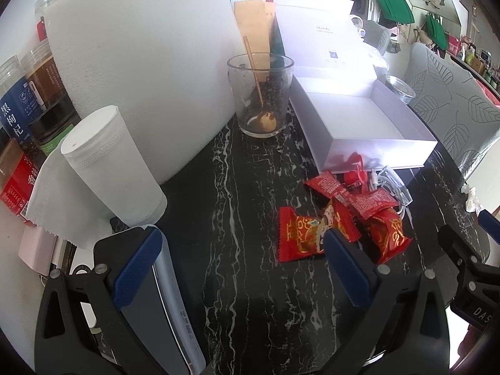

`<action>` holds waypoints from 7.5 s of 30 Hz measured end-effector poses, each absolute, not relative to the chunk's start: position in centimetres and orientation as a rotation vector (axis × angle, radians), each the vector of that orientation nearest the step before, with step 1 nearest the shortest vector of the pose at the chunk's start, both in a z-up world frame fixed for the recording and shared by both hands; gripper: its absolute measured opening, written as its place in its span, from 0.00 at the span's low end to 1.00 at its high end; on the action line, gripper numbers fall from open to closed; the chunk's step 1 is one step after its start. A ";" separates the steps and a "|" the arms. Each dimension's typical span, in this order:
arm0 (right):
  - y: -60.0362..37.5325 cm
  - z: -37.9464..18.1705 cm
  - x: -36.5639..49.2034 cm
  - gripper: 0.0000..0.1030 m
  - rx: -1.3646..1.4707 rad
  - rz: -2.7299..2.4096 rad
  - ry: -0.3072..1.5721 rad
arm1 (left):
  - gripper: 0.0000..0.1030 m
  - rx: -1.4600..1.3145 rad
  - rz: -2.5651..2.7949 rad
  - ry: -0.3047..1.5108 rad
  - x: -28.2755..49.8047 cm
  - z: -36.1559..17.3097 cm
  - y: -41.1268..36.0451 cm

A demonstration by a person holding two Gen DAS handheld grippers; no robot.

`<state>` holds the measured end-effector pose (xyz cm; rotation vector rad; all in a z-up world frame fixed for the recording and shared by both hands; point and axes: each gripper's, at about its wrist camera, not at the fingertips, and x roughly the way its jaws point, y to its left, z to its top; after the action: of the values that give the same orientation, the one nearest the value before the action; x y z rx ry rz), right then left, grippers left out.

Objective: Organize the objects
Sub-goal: 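Move both grippers toward the pile of red snack packets, then grasp a large red packet with the left gripper while the right gripper grasps another red packet, then carry both held red packets over the open white box, then lower both packets into the white box and open both grippers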

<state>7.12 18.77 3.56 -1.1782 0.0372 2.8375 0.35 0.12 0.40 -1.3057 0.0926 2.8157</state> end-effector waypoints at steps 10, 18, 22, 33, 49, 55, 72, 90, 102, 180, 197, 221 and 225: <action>18.8 2.9 7.0 1.00 -1.196 2.848 0.039 | 1.00 -1.307 2.798 0.099 0.3 0.0 0.2; 18.8 2.2 7.0 1.00 -1.214 2.871 0.046 | 1.00 -1.316 2.773 0.095 0.1 -0.6 0.4; 18.9 1.4 7.1 1.00 -1.224 2.903 0.081 | 1.00 -1.328 2.745 0.070 0.1 -1.4 0.4; 18.7 -0.4 6.8 0.90 -1.252 2.961 0.101 | 1.00 -1.330 2.682 0.039 -0.8 -2.8 0.7; 17.4 -2.3 4.4 0.63 -1.376 3.081 0.145 | 1.00 -1.331 2.574 0.004 -2.6 -3.2 2.0; 17.1 -2.5 3.9 0.63 -1.416 3.124 0.189 | 1.00 -1.354 2.577 0.006 -3.1 -3.4 2.0; 17.5 -2.5 5.2 0.46 -1.402 3.134 0.083 | 1.00 -1.422 2.455 0.005 -3.4 -4.8 3.7; 18.9 -2.6 6.6 0.48 -1.442 3.093 0.110 | 0.80 -1.395 2.502 -0.110 -3.9 -5.2 2.3; 18.3 -2.8 6.5 0.46 -1.414 3.091 0.062 | 0.37 -1.369 2.466 -0.098 -4.1 -4.6 2.7; 22.6 10.3 -8.9 0.46 -1.070 3.192 -0.163 | 0.28 -1.212 2.479 0.142 -17.0 6.3 11.8; 24.6 8.6 -17.6 0.46 -1.137 3.141 -0.240 | 0.28 -1.232 2.505 0.163 -23.9 4.9 14.1; 25.7 3.3 -21.9 0.49 -1.301 3.013 -0.282 | 0.31 -1.395 2.415 0.256 -28.1 -1.1 17.1; 25.9 3.8 -21.8 0.58 -1.268 3.007 -0.271 | 0.45 -1.370 2.466 0.293 -27.6 -0.2 17.1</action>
<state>-21.85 25.92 3.77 -1.2682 -0.2708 3.0072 -27.61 17.13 -0.18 -1.3705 0.2933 2.4661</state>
